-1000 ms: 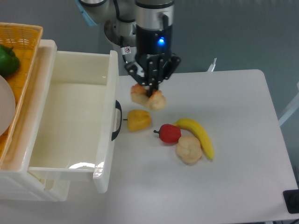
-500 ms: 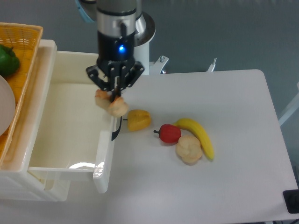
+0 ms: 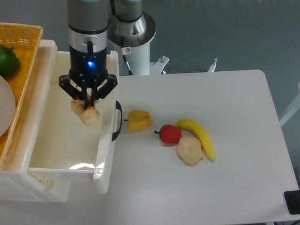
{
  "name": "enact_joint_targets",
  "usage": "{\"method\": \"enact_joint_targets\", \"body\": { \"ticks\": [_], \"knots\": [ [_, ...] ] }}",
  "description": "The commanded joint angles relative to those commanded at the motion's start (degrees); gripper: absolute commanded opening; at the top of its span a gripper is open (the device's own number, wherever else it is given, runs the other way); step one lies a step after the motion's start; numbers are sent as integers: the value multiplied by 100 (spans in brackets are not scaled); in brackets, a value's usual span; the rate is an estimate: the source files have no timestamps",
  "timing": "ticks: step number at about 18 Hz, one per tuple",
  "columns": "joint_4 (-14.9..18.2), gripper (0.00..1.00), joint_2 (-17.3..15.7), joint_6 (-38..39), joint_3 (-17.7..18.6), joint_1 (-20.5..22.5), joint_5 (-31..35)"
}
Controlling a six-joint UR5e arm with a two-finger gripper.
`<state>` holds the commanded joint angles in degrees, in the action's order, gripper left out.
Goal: Place the square bread in the upper white drawer
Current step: 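Lower the bread into the drawer and open the gripper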
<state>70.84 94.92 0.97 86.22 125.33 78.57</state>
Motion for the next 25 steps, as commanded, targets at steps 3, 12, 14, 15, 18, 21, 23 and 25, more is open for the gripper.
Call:
{"method": "enact_joint_targets", "body": {
  "ticks": [3,12,14,15,18,21,23,25],
  "knots": [
    [0,29,0,-26,0,0,0],
    [9,45,-26,-35,35,9,70],
    [9,45,-53,-35,27,0,53],
    [9,46,-53,-35,26,0,44],
    [9,47,-61,-35,26,-18,9],
    [9,47,-62,-35,18,-27,9],
    [9,47,-62,-35,9,-18,9],
    [9,47,-53,-35,-26,43,70]
  ]
}}
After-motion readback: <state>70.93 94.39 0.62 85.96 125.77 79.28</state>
